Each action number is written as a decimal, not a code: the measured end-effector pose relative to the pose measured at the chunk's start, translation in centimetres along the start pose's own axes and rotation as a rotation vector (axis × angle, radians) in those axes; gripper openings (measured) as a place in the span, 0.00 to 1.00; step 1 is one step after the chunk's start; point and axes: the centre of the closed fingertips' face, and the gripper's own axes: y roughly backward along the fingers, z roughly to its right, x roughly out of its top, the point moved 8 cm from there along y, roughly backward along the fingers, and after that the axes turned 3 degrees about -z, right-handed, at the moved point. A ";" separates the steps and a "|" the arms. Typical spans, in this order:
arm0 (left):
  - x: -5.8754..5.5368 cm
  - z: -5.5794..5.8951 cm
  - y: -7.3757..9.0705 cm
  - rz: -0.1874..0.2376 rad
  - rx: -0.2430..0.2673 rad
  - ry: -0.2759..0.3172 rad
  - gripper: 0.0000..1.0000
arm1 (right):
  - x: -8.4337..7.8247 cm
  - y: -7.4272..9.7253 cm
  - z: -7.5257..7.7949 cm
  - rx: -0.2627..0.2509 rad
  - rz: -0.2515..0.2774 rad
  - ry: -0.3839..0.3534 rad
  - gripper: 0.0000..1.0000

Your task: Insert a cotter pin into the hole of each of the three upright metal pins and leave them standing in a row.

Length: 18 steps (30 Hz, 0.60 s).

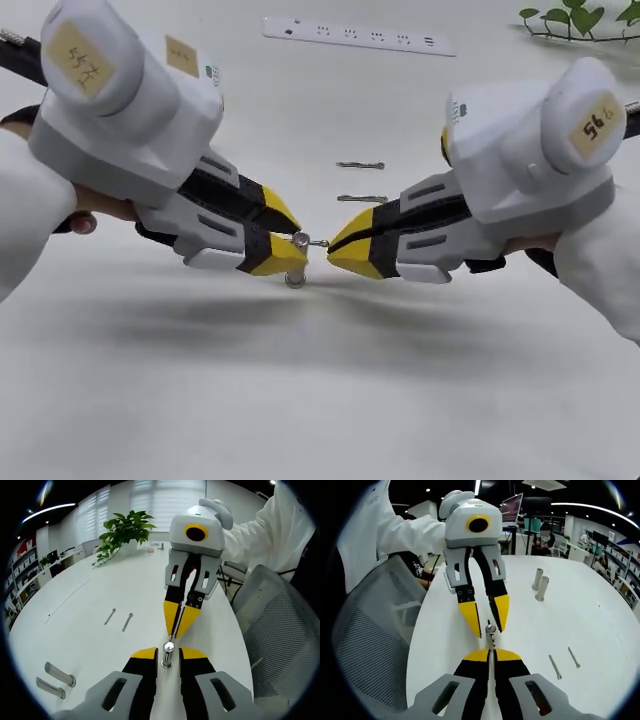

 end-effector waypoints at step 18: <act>0.3 -0.1 0.0 0.002 -0.005 -0.014 0.06 | 0.8 -0.2 0.0 0.006 0.018 0.012 0.00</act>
